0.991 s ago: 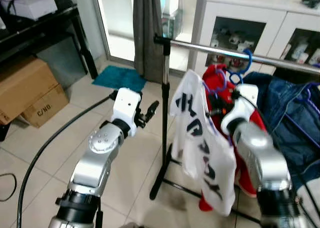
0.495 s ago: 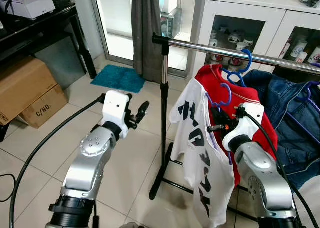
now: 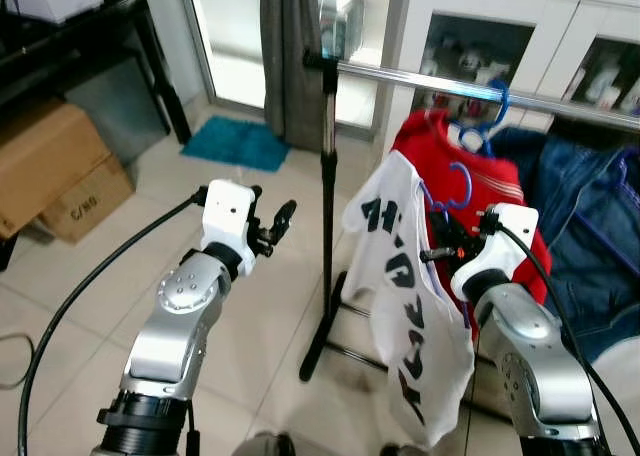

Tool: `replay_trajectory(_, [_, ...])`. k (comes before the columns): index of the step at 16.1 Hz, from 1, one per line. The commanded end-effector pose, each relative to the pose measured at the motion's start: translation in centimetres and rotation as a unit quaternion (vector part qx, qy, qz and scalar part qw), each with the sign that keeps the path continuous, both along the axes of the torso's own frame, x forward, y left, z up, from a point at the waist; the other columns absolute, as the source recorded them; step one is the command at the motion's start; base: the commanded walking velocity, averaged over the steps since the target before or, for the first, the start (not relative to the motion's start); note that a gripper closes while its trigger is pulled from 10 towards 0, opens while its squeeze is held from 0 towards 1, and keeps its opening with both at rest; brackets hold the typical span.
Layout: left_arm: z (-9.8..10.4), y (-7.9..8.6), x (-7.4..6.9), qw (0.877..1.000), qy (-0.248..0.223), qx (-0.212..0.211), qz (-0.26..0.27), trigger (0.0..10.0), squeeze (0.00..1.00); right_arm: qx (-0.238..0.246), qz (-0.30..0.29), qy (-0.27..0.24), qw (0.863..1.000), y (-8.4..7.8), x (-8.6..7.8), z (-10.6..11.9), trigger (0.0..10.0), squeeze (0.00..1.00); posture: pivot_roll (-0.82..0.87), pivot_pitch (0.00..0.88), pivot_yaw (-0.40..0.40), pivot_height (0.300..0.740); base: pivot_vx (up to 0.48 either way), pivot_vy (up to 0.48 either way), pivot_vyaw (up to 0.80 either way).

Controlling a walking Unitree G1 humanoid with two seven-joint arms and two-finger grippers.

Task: Hang hanger

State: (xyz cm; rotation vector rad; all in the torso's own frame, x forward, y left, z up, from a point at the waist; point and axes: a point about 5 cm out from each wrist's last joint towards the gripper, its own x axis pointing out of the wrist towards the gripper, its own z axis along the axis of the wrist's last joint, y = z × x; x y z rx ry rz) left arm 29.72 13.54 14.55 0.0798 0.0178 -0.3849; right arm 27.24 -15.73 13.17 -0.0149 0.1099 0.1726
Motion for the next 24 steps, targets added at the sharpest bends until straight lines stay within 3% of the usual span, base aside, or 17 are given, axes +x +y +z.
replay_trajectory(1, [0.3,0.3,0.0,1.000,-0.004,0.004,0.010,10.0,0.00,0.003,0.002,-0.017,1.000,0.1,0.0,0.9,0.0,0.00,-0.07,0.036,0.051,0.740,-0.274,0.000,0.00])
replay_trajectory(8, [0.4,0.1,0.0,1.000,-0.002,0.013,0.000,10.0,0.00,0.006,0.001,-0.021,1.000,0.0,0.4,1.4,0.0,0.00,-0.06,0.032,0.047,0.740,-0.151,0.000,0.00])
replay_trajectory(9, [0.0,-0.2,0.0,0.999,0.027,0.020,-0.014,10.0,0.00,0.008,0.001,-0.024,1.000,0.0,0.4,1.5,0.0,0.00,-0.06,0.030,0.048,0.740,0.000,0.000,0.00])
replay_trajectory(12, [-0.1,-0.9,0.0,0.997,0.032,0.029,-0.067,10.0,0.00,0.017,0.008,-0.034,0.999,0.5,0.7,2.1,0.0,0.00,-0.06,0.024,0.049,0.740,0.000,0.000,0.00])
replay_trajectory(14, [1.0,-1.5,1.4,0.995,-0.010,0.042,-0.094,10.0,1.00,0.023,0.035,-0.052,0.998,1.6,1.0,3.0,0.0,0.00,-0.06,0.016,0.049,0.740,0.000,0.000,0.00])
replay_trajectory(18, [2.4,-2.8,3.3,0.991,-0.028,0.064,-0.117,10.0,1.00,0.023,0.053,-0.083,0.995,2.7,1.7,4.4,0.0,0.00,-0.05,0.007,0.047,0.740,0.000,0.000,0.00])
replay_trajectory(19, [2.5,-3.9,3.4,0.989,-0.026,0.046,-0.138,10.0,0.68,-0.001,0.060,-0.113,0.992,3.2,1.9,5.5,0.0,0.00,-0.05,0.005,0.046,0.740,0.000,0.000,0.00])
replay_trajectory(20, [2.6,-5.5,3.6,0.986,-0.020,0.018,-0.165,10.0,0.00,-0.065,0.078,-0.163,0.981,4.1,2.0,7.0,0.0,0.00,-0.05,0.003,0.050,0.740,0.000,0.000,0.00])
replay_trajectory(24, [2.1,-6.9,3.9,0.982,-0.010,0.010,-0.187,10.0,0.00,-0.094,0.085,-0.183,0.975,4.7,2.0,7.8,0.0,0.00,-0.05,0.003,0.052,0.740,0.000,0.000,0.00])
